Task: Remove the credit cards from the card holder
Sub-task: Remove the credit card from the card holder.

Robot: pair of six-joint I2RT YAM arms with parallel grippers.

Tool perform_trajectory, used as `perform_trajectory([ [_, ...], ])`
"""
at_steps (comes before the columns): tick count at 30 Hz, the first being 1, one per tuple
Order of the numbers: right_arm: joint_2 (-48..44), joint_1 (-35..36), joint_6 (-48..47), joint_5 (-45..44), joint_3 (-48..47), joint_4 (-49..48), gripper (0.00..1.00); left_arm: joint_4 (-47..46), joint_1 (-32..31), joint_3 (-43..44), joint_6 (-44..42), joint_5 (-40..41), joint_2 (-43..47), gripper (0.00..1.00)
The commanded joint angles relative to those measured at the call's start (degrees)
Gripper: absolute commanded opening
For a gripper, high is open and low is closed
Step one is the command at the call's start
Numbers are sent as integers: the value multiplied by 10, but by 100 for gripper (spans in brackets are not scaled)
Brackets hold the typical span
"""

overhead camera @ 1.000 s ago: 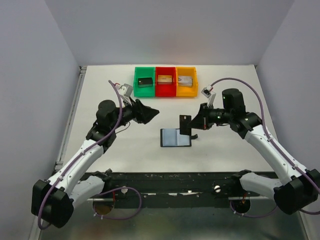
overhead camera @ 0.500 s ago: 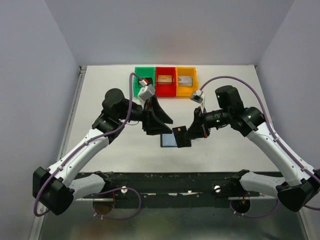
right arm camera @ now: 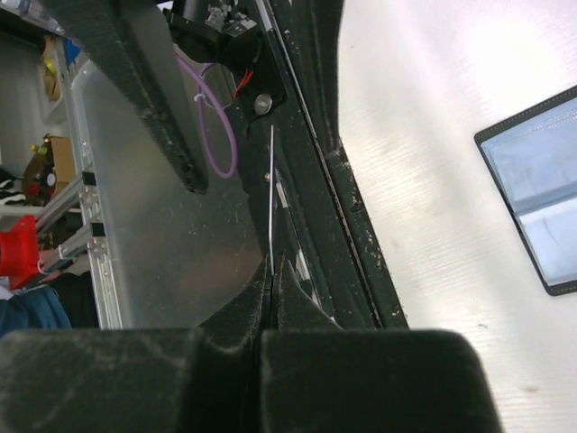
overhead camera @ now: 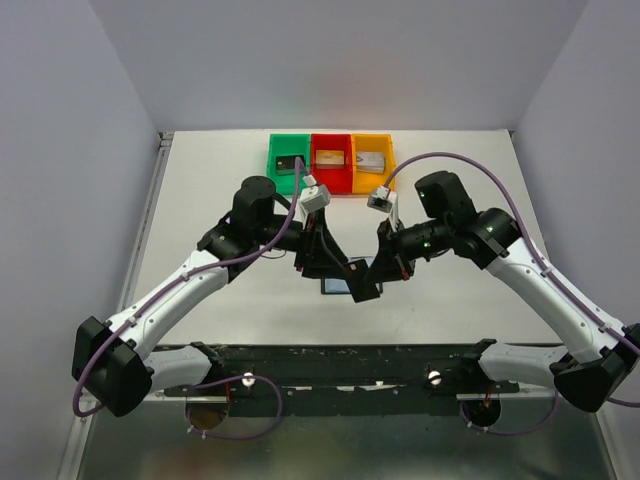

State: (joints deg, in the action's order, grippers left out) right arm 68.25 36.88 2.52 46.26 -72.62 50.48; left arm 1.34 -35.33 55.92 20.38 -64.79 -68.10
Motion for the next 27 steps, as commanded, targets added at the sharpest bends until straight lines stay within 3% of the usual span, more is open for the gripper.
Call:
perform_trajectory([
  [1, 2, 16, -19, -20, -23, 32, 0, 41, -3, 26, -39, 17, -4, 62],
  [4, 1, 21, -20, -26, -26, 37, 0, 40, -3, 27, -39, 11, -5, 60],
  [9, 2, 26, -19, -32, -29, 41, 0, 46, -10, 32, -44, -6, -10, 43],
  [17, 4, 34, -19, -42, -39, 50, 0, 88, -30, 45, -79, -4, -13, 38],
  [25, 4, 42, -19, -53, -38, 51, 0, 93, -35, 46, -82, 0, -14, 0],
  [27, 0, 42, -19, -68, -38, 46, 25, 96, -36, 44, -85, 13, -11, 0],
])
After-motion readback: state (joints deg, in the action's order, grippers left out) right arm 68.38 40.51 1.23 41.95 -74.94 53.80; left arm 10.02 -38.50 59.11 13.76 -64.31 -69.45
